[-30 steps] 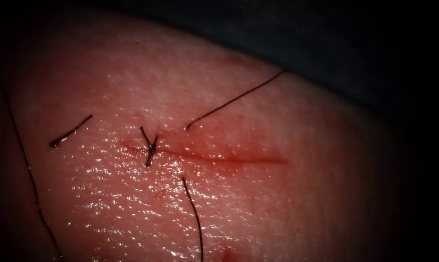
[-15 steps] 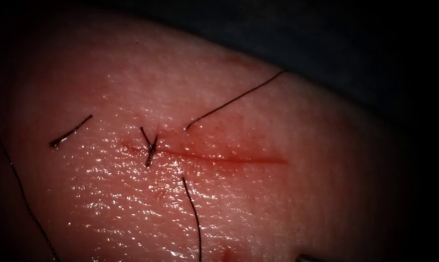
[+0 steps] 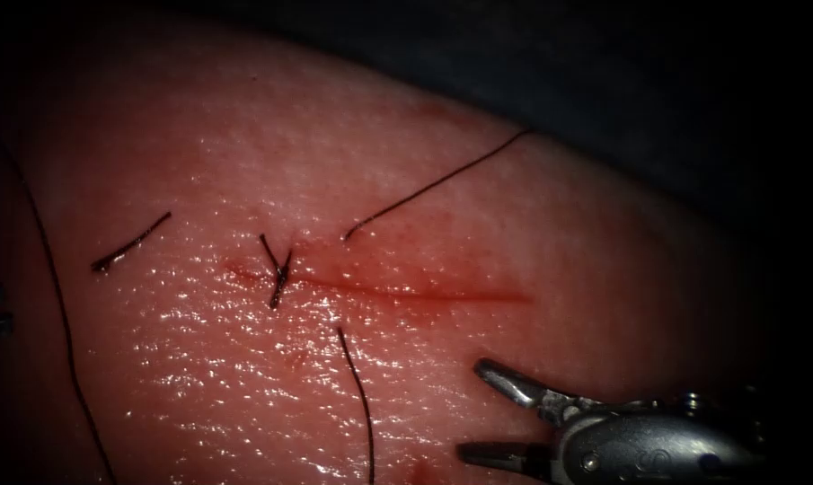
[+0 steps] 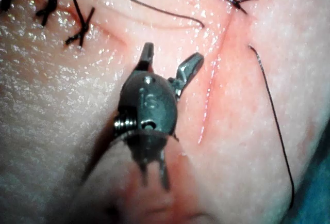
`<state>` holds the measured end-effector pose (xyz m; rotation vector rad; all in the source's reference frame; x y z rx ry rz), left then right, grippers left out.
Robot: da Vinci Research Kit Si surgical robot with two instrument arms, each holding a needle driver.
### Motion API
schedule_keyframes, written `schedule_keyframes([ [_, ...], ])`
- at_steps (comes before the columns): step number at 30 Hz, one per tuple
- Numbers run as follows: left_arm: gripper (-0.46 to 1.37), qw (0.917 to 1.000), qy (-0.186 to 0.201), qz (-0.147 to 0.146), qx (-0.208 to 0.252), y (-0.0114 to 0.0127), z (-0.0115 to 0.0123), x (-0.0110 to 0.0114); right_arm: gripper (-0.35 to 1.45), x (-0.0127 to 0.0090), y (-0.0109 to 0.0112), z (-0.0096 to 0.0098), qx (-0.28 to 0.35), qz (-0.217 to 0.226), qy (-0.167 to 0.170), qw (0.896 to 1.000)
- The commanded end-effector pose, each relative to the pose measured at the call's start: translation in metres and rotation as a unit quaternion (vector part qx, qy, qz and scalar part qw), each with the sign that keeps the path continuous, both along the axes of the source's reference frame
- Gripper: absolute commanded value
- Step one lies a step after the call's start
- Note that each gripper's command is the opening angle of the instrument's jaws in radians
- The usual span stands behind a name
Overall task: Wound Closure
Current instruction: Repeatedly grab the suture with the right gripper and pull it through the wound.
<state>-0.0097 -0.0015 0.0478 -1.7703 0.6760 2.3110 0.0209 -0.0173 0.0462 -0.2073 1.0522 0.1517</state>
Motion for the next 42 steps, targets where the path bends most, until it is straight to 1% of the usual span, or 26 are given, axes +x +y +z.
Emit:
schedule_keyframes([
  [1,-0.35,1.0000,-0.001,0.005,0.002,0.0000,0.0000,0.0000,0.96,0.0004,0.0006,0.0003,-0.009,-0.002,-0.004,1.000],
  [6,-0.35,1.0000,-0.002,0.005,0.003,-0.0003,0.0000,-0.0001,0.96,0.0016,0.0012,0.0013,-0.030,-0.005,-0.008,1.000],
  [10,-0.35,1.0000,-0.004,0.005,0.004,-0.0006,0.0000,-0.0001,0.95,0.0029,0.0010,0.0024,-0.032,-0.021,-0.027,0.999],
  [15,-0.35,1.0000,-0.005,0.005,0.004,-0.0010,0.0002,-0.0002,0.92,0.0050,0.0001,0.0045,-0.040,-0.046,-0.066,0.996],
  [20,-0.35,0.9999,-0.007,0.005,0.007,-0.0012,0.0003,-0.0002,0.92,0.0065,0.0000,0.0062,-0.048,-0.049,-0.087,0.994],
  [24,-0.35,0.9999,-0.007,0.005,0.006,-0.0013,0.0003,-0.0002,0.92,0.0077,0.0003,0.0072,-0.052,-0.049,-0.084,0.994],
  [28,-0.35,0.9999,-0.007,0.005,0.009,-0.0014,0.0003,-0.0003,0.91,0.0086,0.0002,0.0075,-0.056,-0.050,-0.080,0.994],
  [30,-0.35,0.9999,-0.007,0.005,0.009,-0.0015,0.0004,-0.0002,0.87,0.0096,0.0001,0.0076,-0.058,-0.052,-0.071,0.994],
  [31,-0.35,0.9999,-0.008,0.005,0.009,-0.0015,0.0004,-0.0002,0.86,0.0097,0.0001,0.0076,-0.058,-0.053,-0.070,0.994],
  [34,-0.35,0.9999,-0.008,0.005,0.009,-0.0015,0.0004,-0.0002,0.80,0.0105,-0.0001,0.0077,-0.059,-0.054,-0.065,0.995],
  [35,-0.35,0.9999,-0.008,0.006,0.009,-0.0015,0.0004,-0.0002,0.75,0.0108,-0.0001,0.0078,-0.060,-0.056,-0.061,0.995],
  [36,-0.35,0.9999,-0.008,0.006,0.009,-0.0015,0.0004,-0.0002,0.72,0.0108,-0.0002,0.0079,-0.062,-0.057,-0.059,0.995],
  [37,-0.35,0.9999,-0.008,0.006,0.009,-0.0015,0.0004,-0.0001,0.63,0.0109,-0.0002,0.0079,-0.066,-0.057,-0.055,0.995],
  [39,-0.35,0.9999,-0.009,0.006,0.011,-0.0015,0.0003,-0.0001,0.61,0.0108,-0.0003,0.0079,-0.071,-0.057,-0.057,0.994],
  [41,-0.35,0.9999,-0.010,0.007,0.011,-0.0016,0.0003,0.0000,0.50,0.0106,-0.0003,0.0080,-0.069,-0.053,-0.054,0.995],
  [42,-0.35,0.9999,-0.010,0.007,0.011,-0.0016,0.0003,0.0000,0.50,0.0105,-0.0003,0.0080,-0.067,-0.051,-0.054,0.995],
])
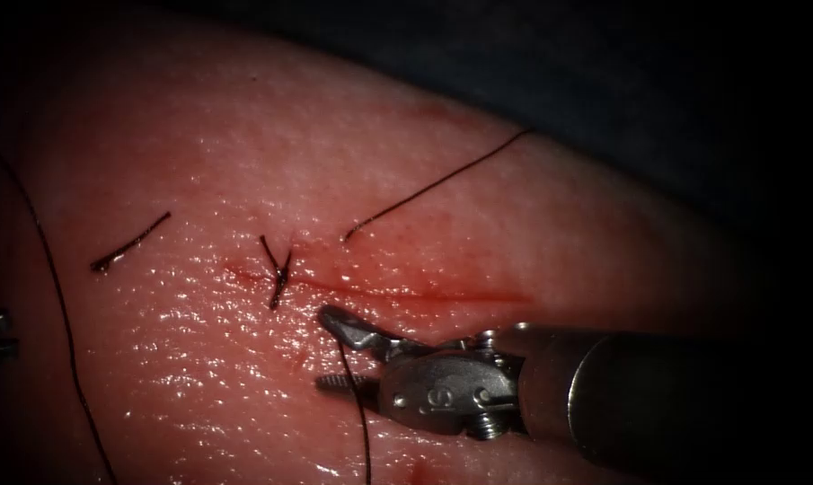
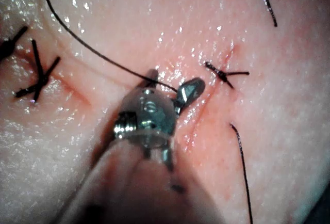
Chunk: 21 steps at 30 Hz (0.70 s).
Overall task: Wound Closure
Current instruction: Repeatedly grab the suture with the right gripper and pull it through the wound.
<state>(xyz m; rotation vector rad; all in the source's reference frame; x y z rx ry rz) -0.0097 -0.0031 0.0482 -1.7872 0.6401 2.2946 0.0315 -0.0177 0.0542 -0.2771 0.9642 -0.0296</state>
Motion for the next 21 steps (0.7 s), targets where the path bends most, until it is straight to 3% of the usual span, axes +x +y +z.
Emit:
schedule_keyframes([
  [1,-0.35,1.0000,0.000,0.003,0.001,0.0000,-0.0001,0.0000,0.48,-0.0002,0.0000,0.0000,-0.001,0.006,-0.002,1.000],
  [8,-0.35,1.0000,0.000,0.002,0.001,0.0000,-0.0001,0.0000,0.24,-0.0007,0.0001,-0.0001,0.002,0.011,-0.001,1.000],
  [9,-0.35,1.0000,0.000,0.002,0.001,0.0000,-0.0001,0.0000,0.13,-0.0007,0.0001,-0.0001,0.001,0.011,0.000,1.000],
  [10,-0.35,1.0000,0.000,0.002,0.001,0.0000,-0.0001,0.0000,-0.22,-0.0007,0.0001,-0.0001,0.006,0.014,0.001,1.000],
  [11,-0.35,1.0000,0.000,0.002,0.001,0.0000,-0.0001,0.0000,-0.35,-0.0007,0.0000,-0.0001,0.006,0.015,0.000,1.000],
  [15,-0.35,1.0000,0.000,0.002,0.001,0.0000,-0.0001,0.0000,-0.35,-0.0007,0.0001,-0.0001,0.040,0.035,0.013,0.999],
  [21,-0.35,1.0000,0.000,0.002,0.001,0.0000,-0.0001,0.0000,-0.35,-0.0007,0.0001,-0.0001,0.046,0.024,0.020,0.998],
])
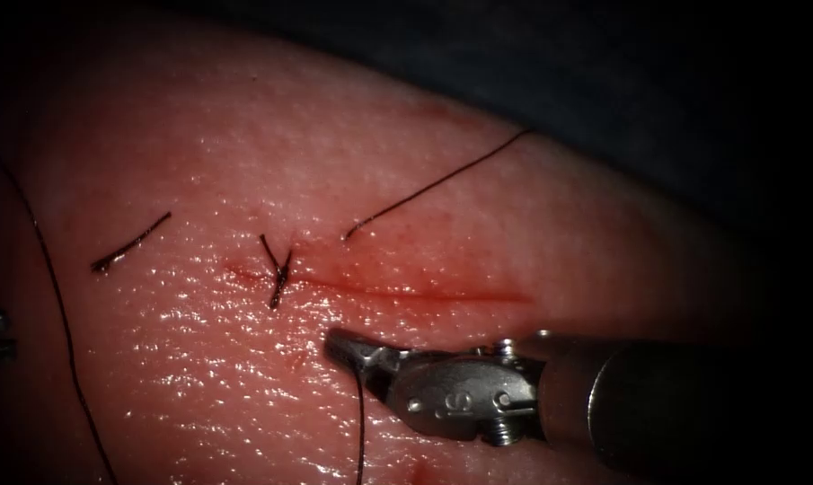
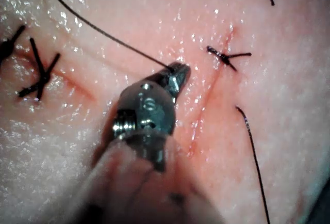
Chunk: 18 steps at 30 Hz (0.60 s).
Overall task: Wound Closure
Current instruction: Repeatedly grab the suture with the right gripper and pull it through the wound.
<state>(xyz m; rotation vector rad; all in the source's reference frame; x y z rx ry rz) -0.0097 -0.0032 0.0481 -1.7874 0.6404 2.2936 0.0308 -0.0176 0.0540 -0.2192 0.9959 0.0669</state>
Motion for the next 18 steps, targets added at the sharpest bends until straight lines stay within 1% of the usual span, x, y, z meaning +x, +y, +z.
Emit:
schedule_keyframes([
  [1,-0.35,1.0000,0.000,0.003,0.001,0.0000,0.0000,0.0000,-0.35,0.0000,0.0000,0.0001,0.001,-0.003,0.001,1.000],
  [7,-0.35,1.0000,0.000,0.003,0.001,0.0001,0.0000,0.0000,-0.35,-0.0004,-0.0006,0.0000,0.004,-0.017,0.006,1.000],
  [12,-0.35,1.0000,0.000,0.003,0.001,0.0002,0.0001,0.0000,-0.35,-0.0008,-0.0024,-0.0006,0.009,-0.035,0.018,0.999],
  [14,-0.35,1.0000,0.000,0.003,0.001,0.0002,0.0001,0.0000,-0.35,-0.0010,-0.0035,-0.0011,0.013,-0.042,0.024,0.999],
  [15,-0.35,1.0000,-0.001,0.003,0.001,0.0003,0.0001,0.0000,-0.35,-0.0011,-0.0042,-0.0016,0.018,-0.048,0.032,0.998],
  [18,-0.35,1.0000,-0.001,0.003,0.003,0.0005,0.0000,0.0001,-0.35,-0.0012,-0.0055,-0.0026,0.024,-0.061,0.046,0.997],
])
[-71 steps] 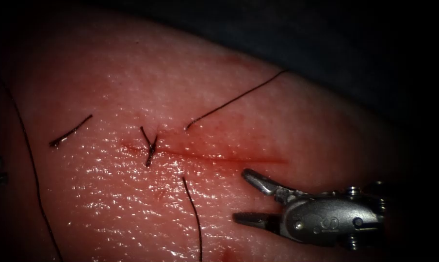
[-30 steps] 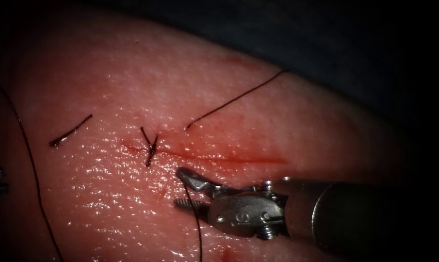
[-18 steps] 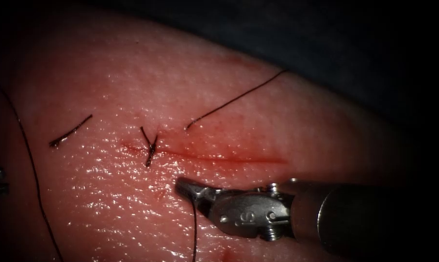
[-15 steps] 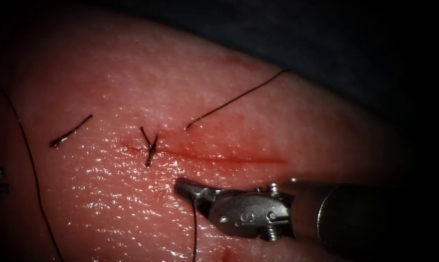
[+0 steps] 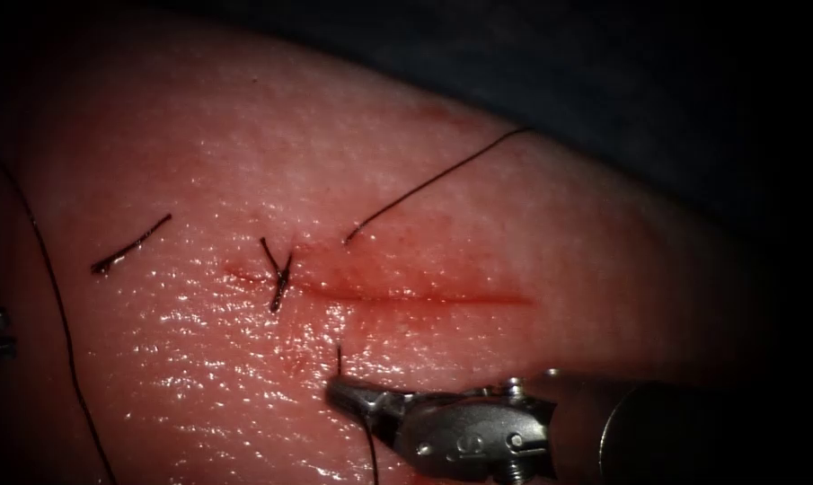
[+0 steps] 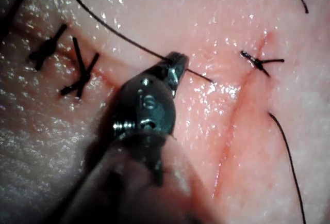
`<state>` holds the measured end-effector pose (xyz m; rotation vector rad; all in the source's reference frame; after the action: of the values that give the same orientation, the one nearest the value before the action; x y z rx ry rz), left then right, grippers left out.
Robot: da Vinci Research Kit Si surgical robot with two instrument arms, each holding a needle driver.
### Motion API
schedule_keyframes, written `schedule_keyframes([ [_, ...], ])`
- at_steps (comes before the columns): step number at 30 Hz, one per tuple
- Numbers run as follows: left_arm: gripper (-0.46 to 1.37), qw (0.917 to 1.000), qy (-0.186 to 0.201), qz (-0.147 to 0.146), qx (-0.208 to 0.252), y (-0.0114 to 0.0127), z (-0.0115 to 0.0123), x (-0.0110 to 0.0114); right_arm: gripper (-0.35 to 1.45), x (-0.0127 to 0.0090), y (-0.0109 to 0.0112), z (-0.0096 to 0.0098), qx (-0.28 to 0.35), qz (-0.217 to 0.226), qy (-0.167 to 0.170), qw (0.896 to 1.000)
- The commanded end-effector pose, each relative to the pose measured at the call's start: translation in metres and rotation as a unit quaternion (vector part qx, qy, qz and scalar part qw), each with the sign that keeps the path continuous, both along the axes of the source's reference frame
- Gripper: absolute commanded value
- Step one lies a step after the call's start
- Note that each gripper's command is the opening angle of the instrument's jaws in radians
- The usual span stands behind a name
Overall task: Wound Closure
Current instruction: Repeatedly grab the suture with the right gripper and pull it through the wound.
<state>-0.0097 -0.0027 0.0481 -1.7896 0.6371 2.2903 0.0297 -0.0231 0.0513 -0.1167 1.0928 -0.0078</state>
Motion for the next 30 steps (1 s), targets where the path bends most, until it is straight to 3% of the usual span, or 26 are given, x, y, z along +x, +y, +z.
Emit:
schedule_keyframes([
  [1,-0.35,1.0000,0.000,0.003,0.002,0.0001,-0.0001,0.0001,-0.35,0.0000,-0.0003,-0.0004,0.003,-0.007,0.006,1.000],
  [14,-0.35,1.0000,0.010,-0.002,0.000,0.0015,-0.0025,0.0009,-0.35,0.0009,-0.0044,-0.0057,0.040,-0.038,0.072,0.996],
  [24,-0.35,0.9996,0.022,-0.016,-0.010,0.0023,-0.0051,0.0021,-0.35,0.0039,-0.0109,-0.0103,0.083,-0.079,0.093,0.989],
  [30,-0.35,0.9996,0.023,-0.017,-0.007,0.0025,-0.0054,0.0020,-0.35,0.0063,-0.0139,-0.0130,0.098,-0.097,0.105,0.985],
])
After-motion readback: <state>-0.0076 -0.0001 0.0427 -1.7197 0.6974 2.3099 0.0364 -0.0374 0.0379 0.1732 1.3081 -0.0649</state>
